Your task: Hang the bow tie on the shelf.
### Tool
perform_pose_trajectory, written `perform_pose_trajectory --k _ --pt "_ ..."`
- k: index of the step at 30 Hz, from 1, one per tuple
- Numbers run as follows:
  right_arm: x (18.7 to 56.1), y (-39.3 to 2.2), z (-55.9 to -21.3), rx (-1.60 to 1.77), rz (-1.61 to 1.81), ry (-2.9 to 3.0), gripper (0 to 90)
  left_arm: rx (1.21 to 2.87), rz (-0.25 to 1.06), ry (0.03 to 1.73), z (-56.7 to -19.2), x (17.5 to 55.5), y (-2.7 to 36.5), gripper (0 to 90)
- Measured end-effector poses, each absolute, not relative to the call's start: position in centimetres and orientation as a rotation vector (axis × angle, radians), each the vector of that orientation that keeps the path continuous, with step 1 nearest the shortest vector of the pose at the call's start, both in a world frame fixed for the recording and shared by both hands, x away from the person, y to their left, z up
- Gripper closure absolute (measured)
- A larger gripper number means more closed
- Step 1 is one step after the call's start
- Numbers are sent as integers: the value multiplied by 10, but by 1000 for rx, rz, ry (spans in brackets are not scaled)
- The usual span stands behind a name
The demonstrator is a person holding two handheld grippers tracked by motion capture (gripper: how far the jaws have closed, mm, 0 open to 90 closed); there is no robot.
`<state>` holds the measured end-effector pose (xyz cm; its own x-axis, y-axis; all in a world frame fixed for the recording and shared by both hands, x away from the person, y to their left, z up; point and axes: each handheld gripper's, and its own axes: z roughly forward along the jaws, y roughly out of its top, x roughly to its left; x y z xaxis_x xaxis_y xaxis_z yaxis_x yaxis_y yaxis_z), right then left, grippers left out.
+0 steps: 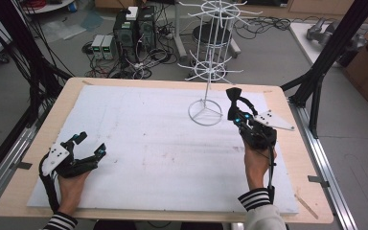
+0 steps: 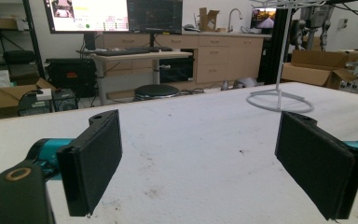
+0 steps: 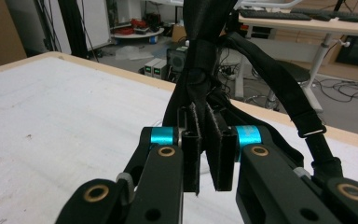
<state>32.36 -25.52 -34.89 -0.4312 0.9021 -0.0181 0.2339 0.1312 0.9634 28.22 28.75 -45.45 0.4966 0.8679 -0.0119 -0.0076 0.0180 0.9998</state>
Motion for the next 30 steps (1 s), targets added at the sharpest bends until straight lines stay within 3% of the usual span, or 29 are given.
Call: perform_pose_trajectory --k 30 --pt "352 -251 -320 1085 1393 1677 848 1387 811 824 -455 282 288 151"
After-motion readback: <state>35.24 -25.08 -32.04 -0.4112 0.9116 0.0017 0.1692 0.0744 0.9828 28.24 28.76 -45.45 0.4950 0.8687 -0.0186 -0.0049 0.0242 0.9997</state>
